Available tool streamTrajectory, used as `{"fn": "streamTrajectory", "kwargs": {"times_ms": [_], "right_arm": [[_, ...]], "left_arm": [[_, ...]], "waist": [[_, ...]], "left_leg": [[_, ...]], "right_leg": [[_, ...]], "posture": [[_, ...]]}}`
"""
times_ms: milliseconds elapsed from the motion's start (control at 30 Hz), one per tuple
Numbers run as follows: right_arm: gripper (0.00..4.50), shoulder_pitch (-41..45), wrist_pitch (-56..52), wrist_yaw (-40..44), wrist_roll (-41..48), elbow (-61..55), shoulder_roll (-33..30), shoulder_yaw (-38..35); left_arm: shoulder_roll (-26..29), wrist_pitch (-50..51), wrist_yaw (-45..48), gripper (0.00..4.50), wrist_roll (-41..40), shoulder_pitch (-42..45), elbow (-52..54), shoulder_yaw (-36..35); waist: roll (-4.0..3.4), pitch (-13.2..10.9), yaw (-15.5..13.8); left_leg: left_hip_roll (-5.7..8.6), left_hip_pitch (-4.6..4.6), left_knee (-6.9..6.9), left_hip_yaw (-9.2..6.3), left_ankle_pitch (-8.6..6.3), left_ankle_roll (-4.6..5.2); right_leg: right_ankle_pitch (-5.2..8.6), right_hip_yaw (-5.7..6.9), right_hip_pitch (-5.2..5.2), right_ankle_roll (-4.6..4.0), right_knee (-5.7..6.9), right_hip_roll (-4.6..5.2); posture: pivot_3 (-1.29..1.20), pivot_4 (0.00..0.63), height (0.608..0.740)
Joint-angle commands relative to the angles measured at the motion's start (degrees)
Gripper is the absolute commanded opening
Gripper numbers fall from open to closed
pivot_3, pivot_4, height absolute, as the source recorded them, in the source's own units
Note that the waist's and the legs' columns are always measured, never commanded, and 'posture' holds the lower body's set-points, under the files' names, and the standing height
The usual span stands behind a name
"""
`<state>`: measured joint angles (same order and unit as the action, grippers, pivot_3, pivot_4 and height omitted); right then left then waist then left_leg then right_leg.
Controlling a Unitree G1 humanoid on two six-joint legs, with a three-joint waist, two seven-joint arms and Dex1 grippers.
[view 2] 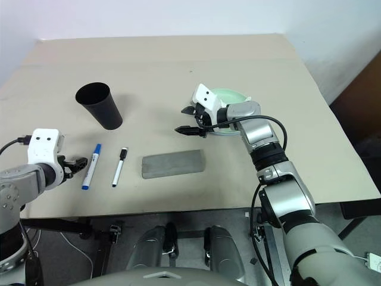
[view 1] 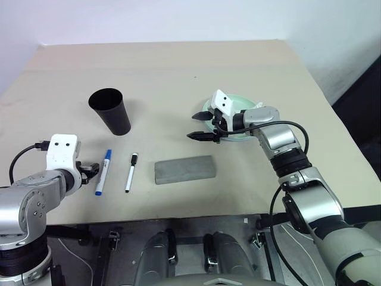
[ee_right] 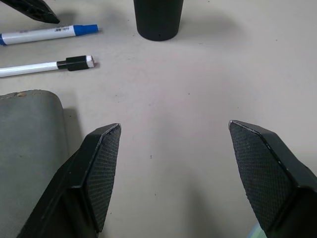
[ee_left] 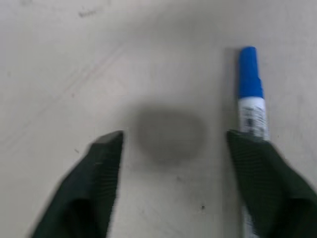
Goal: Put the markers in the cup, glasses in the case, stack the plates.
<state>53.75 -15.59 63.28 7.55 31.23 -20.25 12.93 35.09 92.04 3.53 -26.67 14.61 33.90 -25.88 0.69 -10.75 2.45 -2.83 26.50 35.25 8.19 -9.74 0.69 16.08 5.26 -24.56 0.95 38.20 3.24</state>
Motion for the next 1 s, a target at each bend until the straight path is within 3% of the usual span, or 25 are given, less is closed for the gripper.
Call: {"fn": "streamTrajectory", "kwargs": {"times_ms": [33,167,367,767,1000], "right_arm": [[3.69,1.96,1.06,-0.01,0.26,-1.22,-0.11,-1.43],[3.69,2.11,1.49,-0.42,-0.15,-0.74,-0.06,-1.31],[3.69,2.55,2.53,-1.29,-1.70,1.10,-0.15,-0.81],[3.69,3.67,3.59,-2.13,-2.89,3.97,0.60,-1.00],[3.69,3.88,3.70,-2.87,-3.52,4.80,1.15,-1.00]], "left_arm": [[-1.93,0.46,0.14,3.84,0.28,3.03,1.24,-2.58],[-4.29,0.46,0.04,3.84,-0.44,4.73,2.63,-2.08],[-5.05,0.46,-1.90,3.84,-0.09,-0.05,2.63,0.28],[-6.02,0.46,-4.02,3.84,-2.87,-5.41,3.26,-2.62],[-4.94,0.46,-4.77,1.56,-4.84,-6.70,3.40,-2.16]], "waist": [[0.00,0.00,-0.09],[0.01,0.00,-0.06],[0.02,0.00,0.10],[0.04,0.00,0.09],[0.04,0.00,0.23]], "left_leg": [[0.00,0.00,0.01,0.00,0.01,-0.02],[0.01,-0.01,0.04,0.00,0.05,-0.05],[0.00,-0.04,0.03,0.00,0.19,0.01],[0.00,-0.08,0.02,0.00,0.12,0.16],[-0.01,-0.08,0.00,-0.01,0.13,0.15]], "right_leg": [[0.00,0.00,0.01,0.00,0.00,0.00],[-0.03,0.01,0.05,0.06,0.00,0.00],[-0.12,0.02,0.06,0.22,0.03,-0.03],[-0.13,0.01,0.06,0.22,0.06,0.01],[-0.14,0.01,0.05,0.22,0.06,0.00]], "posture": [[0.00,0.150,0.715],[0.00,0.150,0.715],[0.00,0.150,0.715],[0.00,0.150,0.715],[0.00,0.150,0.715]]}}
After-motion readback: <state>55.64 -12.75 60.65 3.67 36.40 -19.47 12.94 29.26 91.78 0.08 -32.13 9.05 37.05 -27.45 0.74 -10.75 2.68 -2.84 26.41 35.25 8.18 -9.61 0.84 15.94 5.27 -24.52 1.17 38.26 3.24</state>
